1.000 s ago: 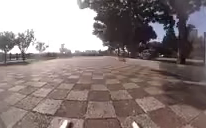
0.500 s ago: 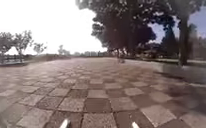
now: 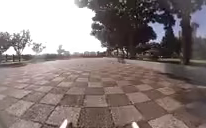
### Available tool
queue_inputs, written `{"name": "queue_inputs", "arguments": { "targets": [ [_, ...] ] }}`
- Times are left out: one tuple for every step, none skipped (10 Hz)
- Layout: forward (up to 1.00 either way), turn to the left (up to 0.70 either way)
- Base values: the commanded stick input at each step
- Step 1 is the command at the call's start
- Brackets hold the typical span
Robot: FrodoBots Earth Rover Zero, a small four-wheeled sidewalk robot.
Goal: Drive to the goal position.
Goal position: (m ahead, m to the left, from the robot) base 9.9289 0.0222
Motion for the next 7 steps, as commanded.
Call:
{"name": "queue_inputs", "arguments": {
  "targets": [
    [0.50, 0.00],
    [0.50, 0.12],
    [0.50, 0.50],
    [0.50, 0.50],
    [0.50, 0.37],
    [0.50, 0.00],
    [0.50, 0.00]
  ]
}}
